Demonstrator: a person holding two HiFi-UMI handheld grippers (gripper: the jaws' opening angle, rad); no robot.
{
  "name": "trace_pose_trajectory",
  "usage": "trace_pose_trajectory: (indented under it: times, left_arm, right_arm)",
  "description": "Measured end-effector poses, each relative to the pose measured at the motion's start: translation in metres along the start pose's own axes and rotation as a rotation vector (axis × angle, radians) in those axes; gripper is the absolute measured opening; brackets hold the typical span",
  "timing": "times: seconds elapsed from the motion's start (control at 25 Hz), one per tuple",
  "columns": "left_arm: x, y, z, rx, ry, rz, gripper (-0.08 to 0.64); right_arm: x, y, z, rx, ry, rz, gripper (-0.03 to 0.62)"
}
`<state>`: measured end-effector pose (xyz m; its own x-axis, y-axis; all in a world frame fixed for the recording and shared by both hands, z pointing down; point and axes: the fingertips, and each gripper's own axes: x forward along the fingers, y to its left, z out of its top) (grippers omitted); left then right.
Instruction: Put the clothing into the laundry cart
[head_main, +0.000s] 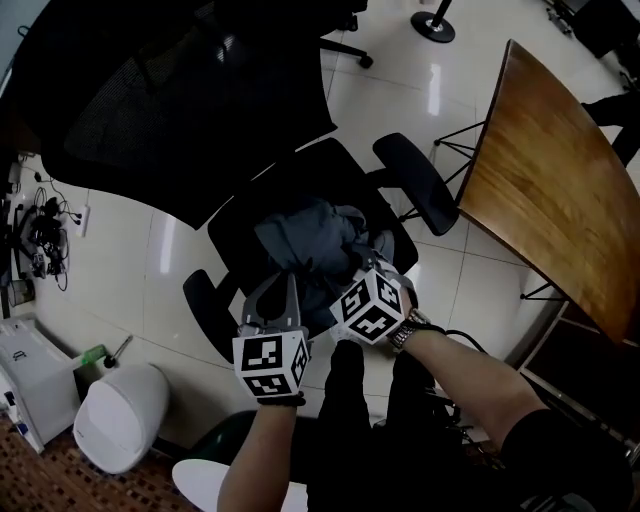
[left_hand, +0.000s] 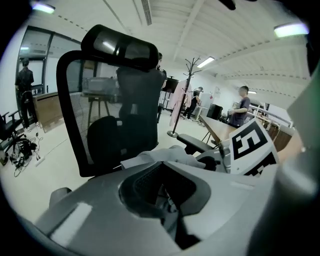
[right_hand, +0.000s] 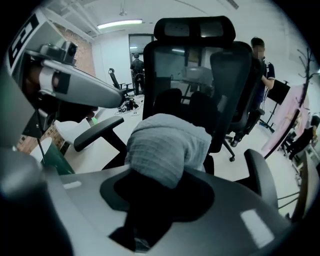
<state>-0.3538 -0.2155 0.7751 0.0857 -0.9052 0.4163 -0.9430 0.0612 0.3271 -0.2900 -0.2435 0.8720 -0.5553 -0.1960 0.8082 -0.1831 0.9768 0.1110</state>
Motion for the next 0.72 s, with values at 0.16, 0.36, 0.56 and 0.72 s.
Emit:
trace_pose_trajectory:
  times: [0.16,0.36,0.56,0.72]
  left_arm:
    - [-0.017,-0.033,0.035,0.031,-0.029,-0.025,0.003]
    - [-0.035,-0.074,0.076,0.067,-0.055,-0.072,0.003]
    - [-0.047,-0.127,0.116,0.116,-0.079,-0.147,0.003]
    - [-0.057,-0.182,0.14,0.157,-0.084,-0.22,0.003]
  right_arm:
    - [-0.065,-0.009,0.022,0.011,-0.059,-0.05,0.158]
    - [-0.154,-0.022,0.049,0.039,-0.137,-0.121,0.156]
    - [-0.252,-0.042,0.07,0.068,-0.214,-0.232,0.156]
    - [-0.333,-0.054,0.075,0.098,-0.262,-0.32,0.156]
